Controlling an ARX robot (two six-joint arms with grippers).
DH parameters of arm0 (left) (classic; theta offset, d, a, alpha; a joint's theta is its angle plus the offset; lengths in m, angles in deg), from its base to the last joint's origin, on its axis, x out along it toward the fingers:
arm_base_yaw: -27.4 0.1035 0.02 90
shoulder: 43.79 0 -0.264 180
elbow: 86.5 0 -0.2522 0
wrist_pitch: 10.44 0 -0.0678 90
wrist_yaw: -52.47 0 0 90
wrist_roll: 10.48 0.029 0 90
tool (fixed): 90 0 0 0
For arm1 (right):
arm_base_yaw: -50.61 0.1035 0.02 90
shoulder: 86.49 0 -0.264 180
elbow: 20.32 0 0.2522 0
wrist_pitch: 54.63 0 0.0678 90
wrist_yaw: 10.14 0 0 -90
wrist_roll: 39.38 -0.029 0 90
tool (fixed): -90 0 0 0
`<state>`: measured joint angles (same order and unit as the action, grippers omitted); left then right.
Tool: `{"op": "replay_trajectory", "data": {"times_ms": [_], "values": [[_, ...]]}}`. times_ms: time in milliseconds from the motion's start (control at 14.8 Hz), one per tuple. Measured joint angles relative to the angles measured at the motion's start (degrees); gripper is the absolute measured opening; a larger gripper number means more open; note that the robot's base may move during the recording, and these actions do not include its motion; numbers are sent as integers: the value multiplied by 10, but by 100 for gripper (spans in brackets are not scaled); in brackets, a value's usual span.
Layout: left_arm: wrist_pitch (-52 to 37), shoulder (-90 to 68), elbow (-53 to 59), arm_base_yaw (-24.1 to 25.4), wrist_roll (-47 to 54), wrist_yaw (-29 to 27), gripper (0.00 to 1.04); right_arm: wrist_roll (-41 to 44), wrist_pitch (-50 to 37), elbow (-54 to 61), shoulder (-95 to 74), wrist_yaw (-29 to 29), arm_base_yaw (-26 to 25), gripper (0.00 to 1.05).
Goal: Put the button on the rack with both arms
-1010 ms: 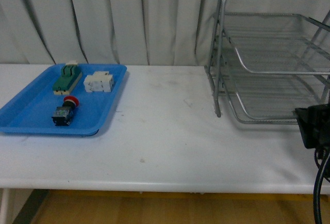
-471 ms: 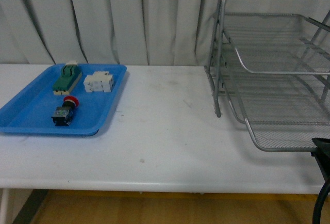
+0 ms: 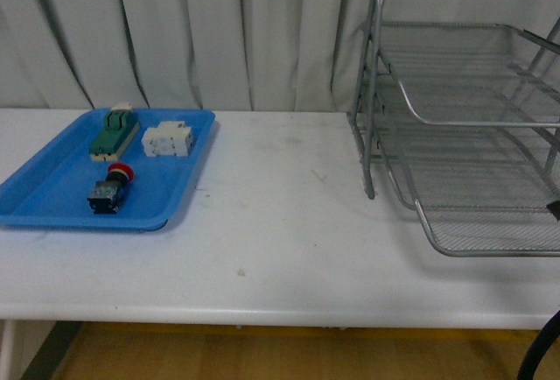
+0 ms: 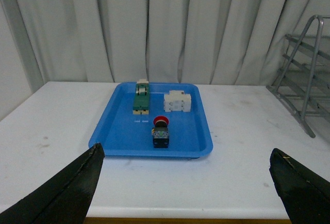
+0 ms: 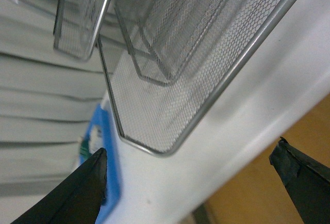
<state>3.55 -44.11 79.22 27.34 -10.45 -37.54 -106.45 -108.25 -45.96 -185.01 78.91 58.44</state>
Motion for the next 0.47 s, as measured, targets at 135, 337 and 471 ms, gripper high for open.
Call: {"op": "replay_trajectory", "data": {"times_ms": [135, 337, 471], "values": [[0, 0, 0, 0, 0, 0, 98, 150, 71, 45, 134, -55, 57, 96], [2, 0, 0, 1, 0, 0, 98, 512, -54, 113, 145, -97, 25, 60], [-1, 0, 0, 1, 0, 0, 98, 631, -27, 114, 276, -72, 1, 32]]}}
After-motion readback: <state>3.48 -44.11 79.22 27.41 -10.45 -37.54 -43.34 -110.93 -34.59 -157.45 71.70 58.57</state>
